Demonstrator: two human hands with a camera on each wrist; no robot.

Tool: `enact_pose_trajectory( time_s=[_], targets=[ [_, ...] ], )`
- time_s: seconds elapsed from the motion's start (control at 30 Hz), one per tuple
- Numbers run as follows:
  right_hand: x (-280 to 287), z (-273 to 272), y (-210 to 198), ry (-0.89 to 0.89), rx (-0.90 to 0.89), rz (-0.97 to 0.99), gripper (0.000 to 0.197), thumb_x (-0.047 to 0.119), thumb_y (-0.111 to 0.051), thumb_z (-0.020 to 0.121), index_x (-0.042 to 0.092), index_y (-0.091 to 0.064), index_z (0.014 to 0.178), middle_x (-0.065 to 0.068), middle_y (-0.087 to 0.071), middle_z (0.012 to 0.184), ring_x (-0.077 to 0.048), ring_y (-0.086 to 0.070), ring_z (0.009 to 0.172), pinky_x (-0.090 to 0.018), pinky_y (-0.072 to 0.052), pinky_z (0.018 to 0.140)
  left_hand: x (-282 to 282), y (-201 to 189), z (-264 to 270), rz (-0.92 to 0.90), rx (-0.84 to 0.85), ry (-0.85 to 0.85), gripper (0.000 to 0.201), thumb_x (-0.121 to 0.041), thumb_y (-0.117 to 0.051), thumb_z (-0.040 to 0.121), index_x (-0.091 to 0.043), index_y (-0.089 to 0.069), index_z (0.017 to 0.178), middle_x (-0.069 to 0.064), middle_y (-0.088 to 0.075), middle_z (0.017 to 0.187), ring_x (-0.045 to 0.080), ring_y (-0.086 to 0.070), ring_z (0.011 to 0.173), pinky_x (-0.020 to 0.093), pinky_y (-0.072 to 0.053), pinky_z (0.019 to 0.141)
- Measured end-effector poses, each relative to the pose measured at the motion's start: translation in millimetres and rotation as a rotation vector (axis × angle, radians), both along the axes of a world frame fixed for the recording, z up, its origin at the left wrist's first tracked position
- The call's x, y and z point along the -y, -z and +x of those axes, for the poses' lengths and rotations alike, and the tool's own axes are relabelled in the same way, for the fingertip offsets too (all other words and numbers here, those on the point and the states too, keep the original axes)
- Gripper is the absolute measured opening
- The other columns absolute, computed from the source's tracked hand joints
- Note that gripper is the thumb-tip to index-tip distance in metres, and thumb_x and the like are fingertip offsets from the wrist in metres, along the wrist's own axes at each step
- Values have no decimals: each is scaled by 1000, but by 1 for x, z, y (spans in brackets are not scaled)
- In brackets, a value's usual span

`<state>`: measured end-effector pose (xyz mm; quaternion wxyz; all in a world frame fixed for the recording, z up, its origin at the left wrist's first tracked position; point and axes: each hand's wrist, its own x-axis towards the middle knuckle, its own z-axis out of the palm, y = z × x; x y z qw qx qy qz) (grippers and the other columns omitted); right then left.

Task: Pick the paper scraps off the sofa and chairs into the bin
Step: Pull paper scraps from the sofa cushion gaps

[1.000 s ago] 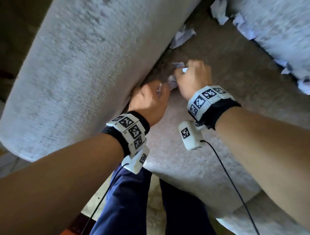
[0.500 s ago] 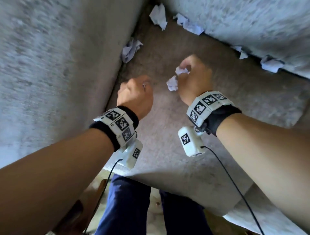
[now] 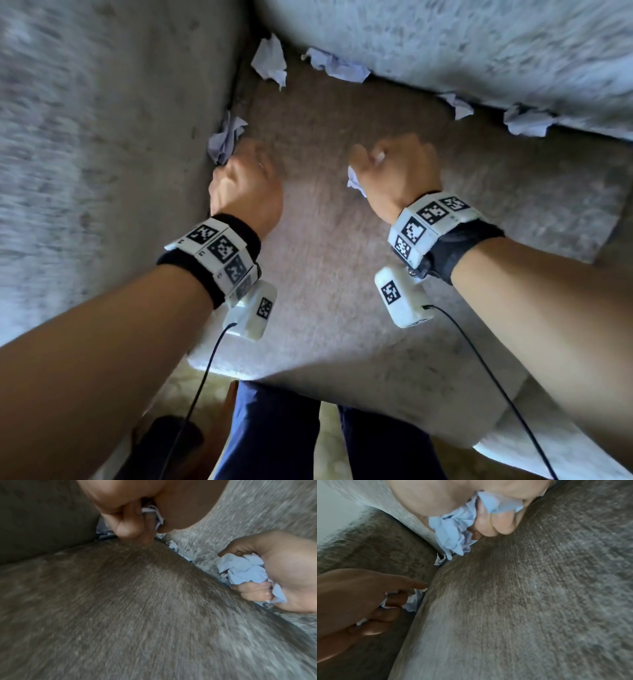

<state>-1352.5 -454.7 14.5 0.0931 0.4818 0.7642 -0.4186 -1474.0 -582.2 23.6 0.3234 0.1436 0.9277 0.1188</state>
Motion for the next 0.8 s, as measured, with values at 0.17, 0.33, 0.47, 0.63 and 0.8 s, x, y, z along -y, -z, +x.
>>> enact_pose_trajectory(
  time_s=[0.17, 0.33, 0.47, 0.63, 0.8],
  targets=[
    [-7, -5, 12, -25, 65, 51, 40, 43, -63, 73, 20, -49, 44, 9, -52, 51, -19, -59, 62, -23, -41, 62, -6, 1, -12, 2, -77, -61, 44, -28, -41, 102, -19, -33, 144, 22, -60, 125, 46, -55, 111, 44, -43, 88],
    [-11, -8, 15, -40, 54, 48, 42, 39, -72, 73, 20, -42, 50, 15, -47, 52, -9, -46, 49, -19, -30, 51, -3, 19, -28, -3, -132, -78, 38, -28, -47, 98, -16, -49, 134, 19, -64, 123, 42, -57, 113, 42, -46, 90],
    [-11, -10, 17, -26, 13, 66, 42, 36, -72, 73, 17, -42, 49, 12, -45, 46, -5, -43, 43, -19, -28, 44, -1, 30, -37, 8, -150, -114, 32, -37, -50, 98, -18, -63, 121, 16, -68, 117, 37, -62, 110, 37, -49, 92],
    [-10, -6, 20, -22, 6, 58, 46, 36, -71, 75, 16, -40, 48, 13, -42, 45, -4, -41, 41, -18, -29, 46, -2, 32, -40, 47, -167, -135, 29, -33, -51, 96, -17, -71, 111, 11, -72, 112, 34, -65, 105, 35, -52, 89],
    [-9, -2, 22, -41, 18, 72, 46, 37, -70, 76, 16, -40, 49, 15, -42, 46, -3, -41, 43, -17, -31, 48, -3, 30, -37, 67, -152, -159, 27, -27, -49, 92, -17, -73, 99, 11, -74, 105, 35, -65, 101, 32, -50, 84]
  ],
)
